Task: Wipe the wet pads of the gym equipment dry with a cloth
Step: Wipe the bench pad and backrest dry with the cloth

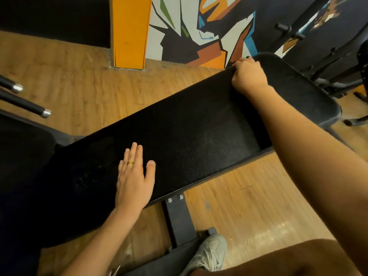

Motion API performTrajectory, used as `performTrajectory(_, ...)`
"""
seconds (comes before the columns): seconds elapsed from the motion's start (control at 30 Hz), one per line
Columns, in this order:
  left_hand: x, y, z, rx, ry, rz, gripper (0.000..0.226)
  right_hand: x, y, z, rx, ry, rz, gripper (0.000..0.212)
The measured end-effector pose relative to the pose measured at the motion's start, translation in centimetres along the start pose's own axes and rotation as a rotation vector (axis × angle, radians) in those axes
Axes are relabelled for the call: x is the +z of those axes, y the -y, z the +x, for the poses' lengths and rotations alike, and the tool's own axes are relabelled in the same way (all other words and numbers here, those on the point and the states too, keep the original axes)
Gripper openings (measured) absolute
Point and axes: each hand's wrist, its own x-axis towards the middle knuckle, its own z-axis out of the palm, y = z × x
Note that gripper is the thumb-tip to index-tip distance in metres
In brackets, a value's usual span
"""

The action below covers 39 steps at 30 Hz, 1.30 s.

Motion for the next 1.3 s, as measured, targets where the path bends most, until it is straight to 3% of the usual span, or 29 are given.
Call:
performTrajectory(0.1, 0.0, 0.0, -0.1, 0.004, 0.002, 0.002, 0.062, 0.7, 3.7, -2.2, -0.038, 0.039, 0.061, 0.033)
performTrajectory(0.2, 0.0, 0.1, 0.0, 0.000, -0.005, 0.000, 0.061, 2.0, 7.1, -7.7, -0.281, 0.107, 0.095, 0.038)
performTrajectory(0.33, 0.1, 0.1, 0.0, 0.018, -0.008, 0.001, 0.062, 3.0, 6.7, -13.2, -0.580, 0.035, 0.045, 0.043)
performTrajectory(0.43, 0.1, 0.1, 0.1, 0.003, 0.000, 0.000, 0.060, 0.9, 2.0, -11.1, -0.502, -0.019, -0.026, 0.037)
performTrajectory(0.57, 0.0, 0.1, 0.1, 0.004, -0.005, 0.007, 0.061, -2.1, -5.0, -8.3, -0.175, -0.086, -0.035, 0.033)
performTrajectory(0.7, -0.1, 0.0, 0.0, 0.004, 0.008, 0.008, 0.062, -1.5, -1.9, -11.3, -0.081, -0.088, 0.011, 0.036)
performTrajectory(0.9, -0.2, -0.3, -0.1, -0.014, 0.024, 0.006, 0.060, 3.3, 9.6, -20.7, -0.466, 0.056, 0.047, 0.056)
performTrajectory(1.07, -0.2, -0.3, -0.1, -0.019, 0.030, 0.002, 0.059, 4.0, 11.5, -21.9, -0.562, 0.125, -0.008, 0.062)
performTrajectory(1.3, -0.5, -0.8, 0.0, -0.035, 0.035, -0.040, 0.055, 2.7, 10.1, -21.1, -0.603, 0.251, 0.248, 0.070)
